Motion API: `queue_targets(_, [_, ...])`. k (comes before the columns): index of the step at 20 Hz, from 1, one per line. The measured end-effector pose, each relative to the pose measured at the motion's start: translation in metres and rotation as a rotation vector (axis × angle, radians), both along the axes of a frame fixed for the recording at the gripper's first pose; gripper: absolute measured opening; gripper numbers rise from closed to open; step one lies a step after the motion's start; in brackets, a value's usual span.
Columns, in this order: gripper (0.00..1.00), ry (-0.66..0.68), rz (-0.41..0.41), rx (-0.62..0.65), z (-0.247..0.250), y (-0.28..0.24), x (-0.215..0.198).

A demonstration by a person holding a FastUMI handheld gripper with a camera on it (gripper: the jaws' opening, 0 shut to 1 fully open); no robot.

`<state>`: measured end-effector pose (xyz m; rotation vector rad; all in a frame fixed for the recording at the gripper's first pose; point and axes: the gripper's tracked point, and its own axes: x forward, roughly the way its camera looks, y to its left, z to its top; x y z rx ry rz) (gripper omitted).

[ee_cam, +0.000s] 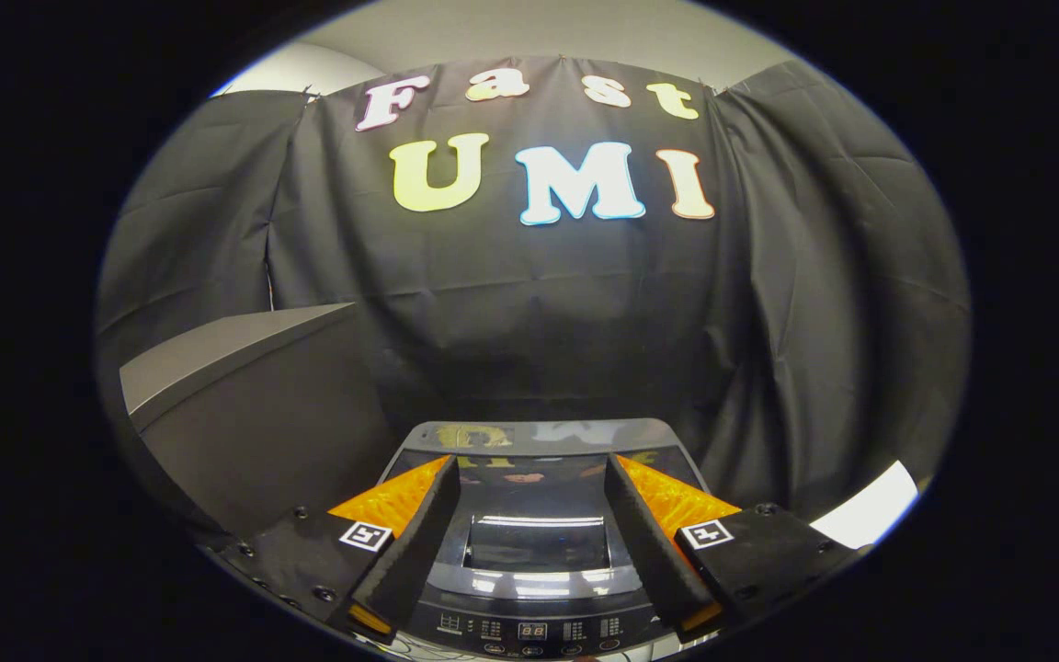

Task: Put the clothes into the washing machine and then close the washing machine lid.

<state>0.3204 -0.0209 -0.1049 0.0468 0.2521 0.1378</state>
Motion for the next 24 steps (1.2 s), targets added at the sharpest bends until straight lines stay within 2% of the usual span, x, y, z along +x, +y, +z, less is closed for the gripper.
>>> queue_targets(7, [0.98, -0.072, 0.016, 0.014, 0.025, 0.003, -0.015])
queue_targets(14, [0.98, -0.173, -0.045, 0.053, 0.079, -0.004, -0.077])
queue_targets(19, [0.98, -0.223, -0.076, 0.067, 0.094, -0.002, -0.119])
queue_targets(24, [0.98, -0.250, -0.069, 0.033, 0.097, 0.004, -0.158])
